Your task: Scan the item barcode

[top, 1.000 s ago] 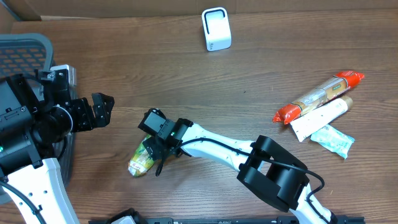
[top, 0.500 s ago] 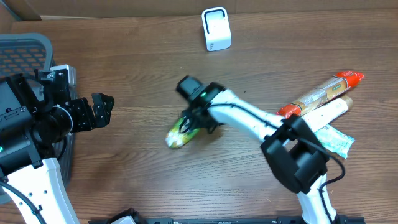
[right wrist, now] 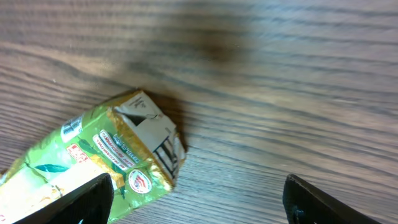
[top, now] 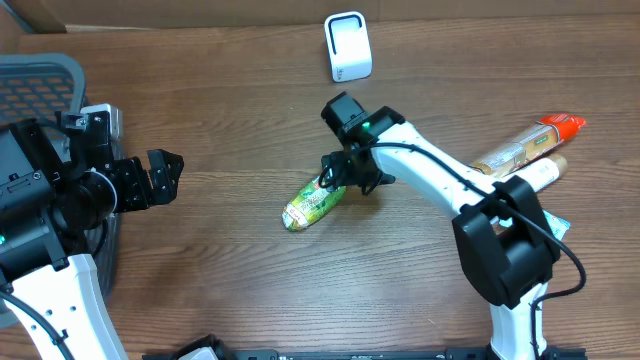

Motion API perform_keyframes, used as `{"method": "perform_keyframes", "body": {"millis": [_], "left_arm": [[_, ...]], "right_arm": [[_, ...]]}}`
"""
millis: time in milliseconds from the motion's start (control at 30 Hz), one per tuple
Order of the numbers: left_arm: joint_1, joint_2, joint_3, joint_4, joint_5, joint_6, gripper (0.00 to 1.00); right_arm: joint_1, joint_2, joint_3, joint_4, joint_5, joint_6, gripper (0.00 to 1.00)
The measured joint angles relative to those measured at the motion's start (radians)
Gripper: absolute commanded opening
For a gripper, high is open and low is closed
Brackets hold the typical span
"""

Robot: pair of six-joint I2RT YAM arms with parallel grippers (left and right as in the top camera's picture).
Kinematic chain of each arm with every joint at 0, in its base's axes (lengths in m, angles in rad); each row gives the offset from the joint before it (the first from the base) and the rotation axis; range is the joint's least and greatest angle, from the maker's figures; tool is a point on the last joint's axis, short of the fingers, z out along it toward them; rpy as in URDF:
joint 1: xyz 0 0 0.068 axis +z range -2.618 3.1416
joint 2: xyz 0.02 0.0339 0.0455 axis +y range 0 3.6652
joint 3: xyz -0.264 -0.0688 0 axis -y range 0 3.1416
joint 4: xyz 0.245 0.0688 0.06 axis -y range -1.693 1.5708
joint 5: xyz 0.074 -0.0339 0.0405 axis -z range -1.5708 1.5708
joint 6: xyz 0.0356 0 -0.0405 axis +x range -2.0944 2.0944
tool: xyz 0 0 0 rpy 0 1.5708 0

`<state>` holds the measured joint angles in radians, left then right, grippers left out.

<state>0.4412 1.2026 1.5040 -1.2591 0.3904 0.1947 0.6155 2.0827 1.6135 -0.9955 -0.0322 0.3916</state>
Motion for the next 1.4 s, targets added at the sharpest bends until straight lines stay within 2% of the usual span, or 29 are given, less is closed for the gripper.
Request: {"method": "perform_keyframes", "body": {"millis": [967,1233,1400], "left_arm": [[0.000,0.000,0.000,0.000,0.000,0.000,1.00],[0.000,0.000,0.000,0.000,0.000,0.000,1.00],[0.000,0.000,0.000,0.000,0.000,0.000,0.99]], "right_arm": [[-0.012,-0.010,0.000,-0.025,0.006,-0.001,0.87],[-0.019,-0.038,0.000,-0.074,-0.004,-0.004,0.97],[-0.064,-0.157,-0.003,-0.143,-0.053,-0.015,0.97]]}}
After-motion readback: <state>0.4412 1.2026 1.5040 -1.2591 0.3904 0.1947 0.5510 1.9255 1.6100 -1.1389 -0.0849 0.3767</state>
